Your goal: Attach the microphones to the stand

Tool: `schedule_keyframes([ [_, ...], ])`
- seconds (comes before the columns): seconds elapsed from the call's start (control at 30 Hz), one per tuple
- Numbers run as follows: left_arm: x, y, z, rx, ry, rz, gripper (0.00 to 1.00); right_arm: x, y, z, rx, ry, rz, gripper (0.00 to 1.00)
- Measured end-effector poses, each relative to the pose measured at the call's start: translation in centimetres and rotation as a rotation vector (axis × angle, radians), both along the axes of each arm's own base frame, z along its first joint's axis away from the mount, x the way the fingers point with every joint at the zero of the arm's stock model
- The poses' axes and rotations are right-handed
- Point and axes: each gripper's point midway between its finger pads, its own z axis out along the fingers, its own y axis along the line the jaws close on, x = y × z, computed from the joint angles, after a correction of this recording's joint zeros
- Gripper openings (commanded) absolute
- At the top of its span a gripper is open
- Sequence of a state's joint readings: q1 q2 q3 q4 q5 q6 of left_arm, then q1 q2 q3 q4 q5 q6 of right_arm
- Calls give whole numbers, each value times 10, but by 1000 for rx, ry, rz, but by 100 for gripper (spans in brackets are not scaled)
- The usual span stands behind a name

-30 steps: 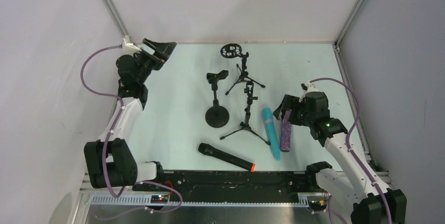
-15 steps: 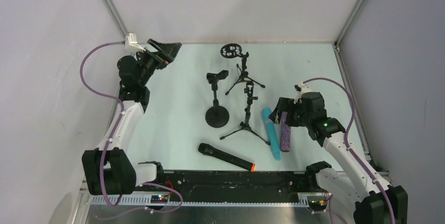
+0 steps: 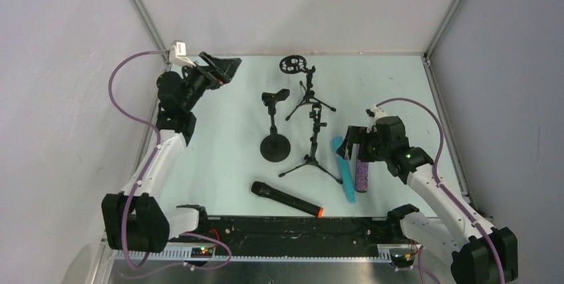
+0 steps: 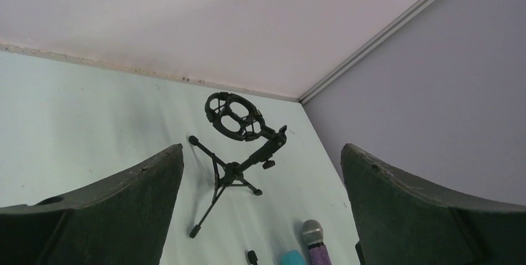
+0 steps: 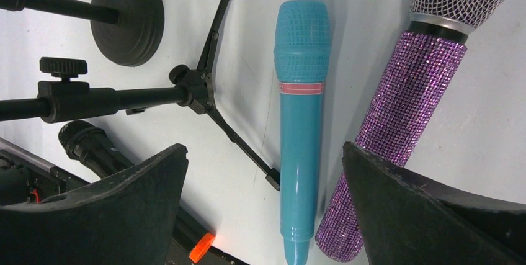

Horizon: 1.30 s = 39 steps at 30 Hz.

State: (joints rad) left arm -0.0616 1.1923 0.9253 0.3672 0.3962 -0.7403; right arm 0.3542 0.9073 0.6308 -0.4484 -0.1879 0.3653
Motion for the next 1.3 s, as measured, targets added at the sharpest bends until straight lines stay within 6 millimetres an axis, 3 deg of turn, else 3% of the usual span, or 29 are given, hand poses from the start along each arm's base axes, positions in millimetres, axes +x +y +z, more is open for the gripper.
schedule_keyframes([
  [0.37, 5, -16, -26, 5, 76, -59, 100, -8, 3, -24, -38, 107, 14, 100],
  [0.77, 6, -14, -30, 41, 76, -52, 100, -18, 17, -50, -37, 255, 32, 100],
  [1.07, 12, 4, -26, 59, 59, 11, 100, 0, 31, -40, -26, 263, 38, 100],
  [1.3, 9, 17, -15, 78, 24, 60, 100, 20, 30, -35, -80, 247, 24, 100],
])
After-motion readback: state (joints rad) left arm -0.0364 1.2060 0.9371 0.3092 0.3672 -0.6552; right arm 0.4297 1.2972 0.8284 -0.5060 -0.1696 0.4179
